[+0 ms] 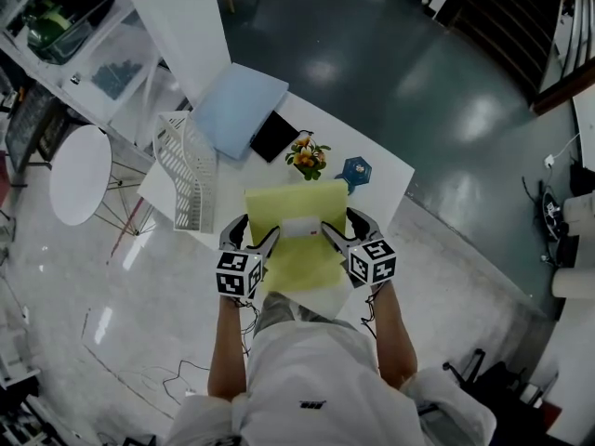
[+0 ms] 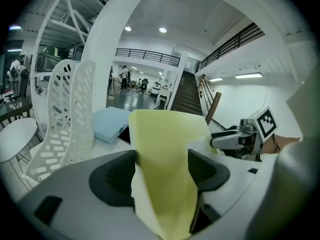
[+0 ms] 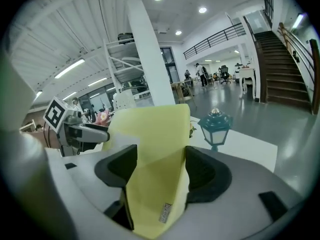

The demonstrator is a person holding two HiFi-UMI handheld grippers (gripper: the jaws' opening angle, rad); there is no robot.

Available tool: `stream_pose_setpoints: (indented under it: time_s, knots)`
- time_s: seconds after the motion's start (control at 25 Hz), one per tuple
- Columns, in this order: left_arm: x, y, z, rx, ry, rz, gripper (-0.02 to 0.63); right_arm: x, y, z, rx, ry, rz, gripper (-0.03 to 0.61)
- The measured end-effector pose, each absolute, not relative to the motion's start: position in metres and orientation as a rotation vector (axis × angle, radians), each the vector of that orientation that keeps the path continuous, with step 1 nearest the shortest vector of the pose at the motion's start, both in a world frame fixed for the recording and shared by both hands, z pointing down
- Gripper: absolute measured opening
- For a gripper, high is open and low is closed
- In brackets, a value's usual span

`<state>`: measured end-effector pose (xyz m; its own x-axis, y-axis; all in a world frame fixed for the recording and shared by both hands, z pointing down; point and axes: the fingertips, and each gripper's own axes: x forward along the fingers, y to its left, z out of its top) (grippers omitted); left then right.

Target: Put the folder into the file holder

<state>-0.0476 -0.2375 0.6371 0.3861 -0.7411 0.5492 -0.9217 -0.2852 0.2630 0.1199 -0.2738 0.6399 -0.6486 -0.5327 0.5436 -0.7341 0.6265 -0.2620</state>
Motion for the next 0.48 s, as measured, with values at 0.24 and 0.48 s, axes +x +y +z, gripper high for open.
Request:
stream_pose_setpoints:
  time_s: [0.24, 0.48]
  knots:
    - [-0.049, -0.231, 0.604, 2.167, -1.483, 0.407, 0.339, 0.118, -0.271, 0.608, 1.013, -2.496, 0.586, 0.301]
    - [-0.049, -0.227, 0.578, 2.223, -1.529, 0.374, 0.337, 0.117, -0.273, 0.584, 1.028, -2.544, 0.52, 0.301]
